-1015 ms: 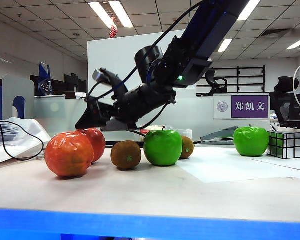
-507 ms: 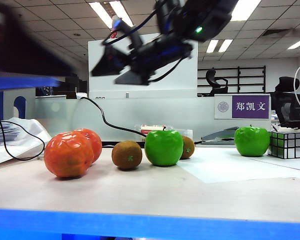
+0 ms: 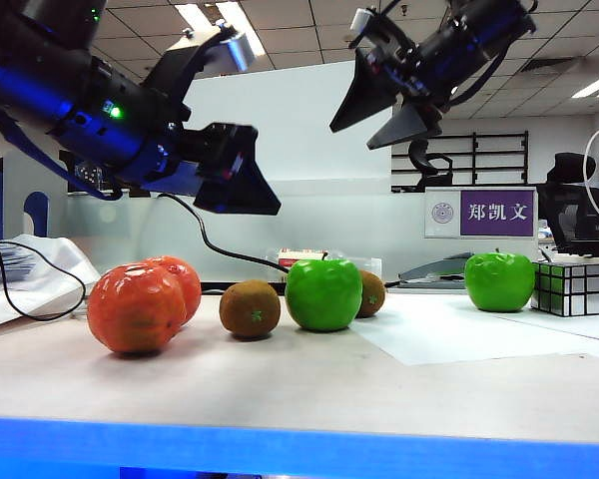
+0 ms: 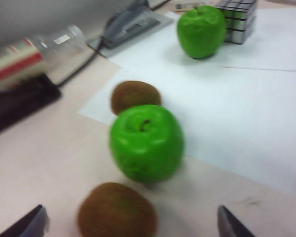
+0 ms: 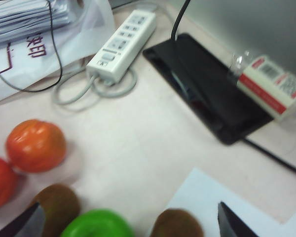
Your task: Put the same fruits together.
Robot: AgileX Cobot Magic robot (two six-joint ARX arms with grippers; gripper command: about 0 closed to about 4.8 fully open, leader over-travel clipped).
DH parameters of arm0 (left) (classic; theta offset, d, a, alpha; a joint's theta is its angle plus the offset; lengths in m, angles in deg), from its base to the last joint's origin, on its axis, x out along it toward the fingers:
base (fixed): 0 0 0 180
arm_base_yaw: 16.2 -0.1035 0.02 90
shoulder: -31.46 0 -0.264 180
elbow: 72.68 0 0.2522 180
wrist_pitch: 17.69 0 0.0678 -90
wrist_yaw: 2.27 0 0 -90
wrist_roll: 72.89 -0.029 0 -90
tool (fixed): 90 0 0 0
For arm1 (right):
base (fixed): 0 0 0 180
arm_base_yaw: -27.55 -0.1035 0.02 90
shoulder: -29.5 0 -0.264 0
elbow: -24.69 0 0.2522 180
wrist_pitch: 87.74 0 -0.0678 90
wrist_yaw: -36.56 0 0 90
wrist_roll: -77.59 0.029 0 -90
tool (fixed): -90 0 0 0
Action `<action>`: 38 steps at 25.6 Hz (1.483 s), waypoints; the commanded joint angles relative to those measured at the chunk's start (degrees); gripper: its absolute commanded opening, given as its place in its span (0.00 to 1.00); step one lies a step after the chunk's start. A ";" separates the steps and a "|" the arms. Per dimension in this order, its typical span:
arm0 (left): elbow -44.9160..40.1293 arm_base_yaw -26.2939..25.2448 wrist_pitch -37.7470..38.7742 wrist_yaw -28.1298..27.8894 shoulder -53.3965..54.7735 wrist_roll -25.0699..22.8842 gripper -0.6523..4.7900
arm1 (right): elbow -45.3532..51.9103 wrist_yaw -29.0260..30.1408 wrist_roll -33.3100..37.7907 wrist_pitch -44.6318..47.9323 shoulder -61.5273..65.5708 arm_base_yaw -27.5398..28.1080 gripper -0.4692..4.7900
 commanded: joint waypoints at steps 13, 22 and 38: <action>12.61 -4.31 14.56 0.26 10.01 -11.47 1.00 | -0.20 2.97 -2.56 -5.64 -2.25 0.02 1.00; 14.23 -4.72 15.61 5.81 13.77 -11.69 1.00 | -0.20 2.99 -2.93 -6.03 -2.25 0.02 1.00; 14.80 -4.70 11.50 8.70 19.08 -10.99 0.54 | -0.20 2.97 -3.54 -6.10 -2.23 0.02 1.00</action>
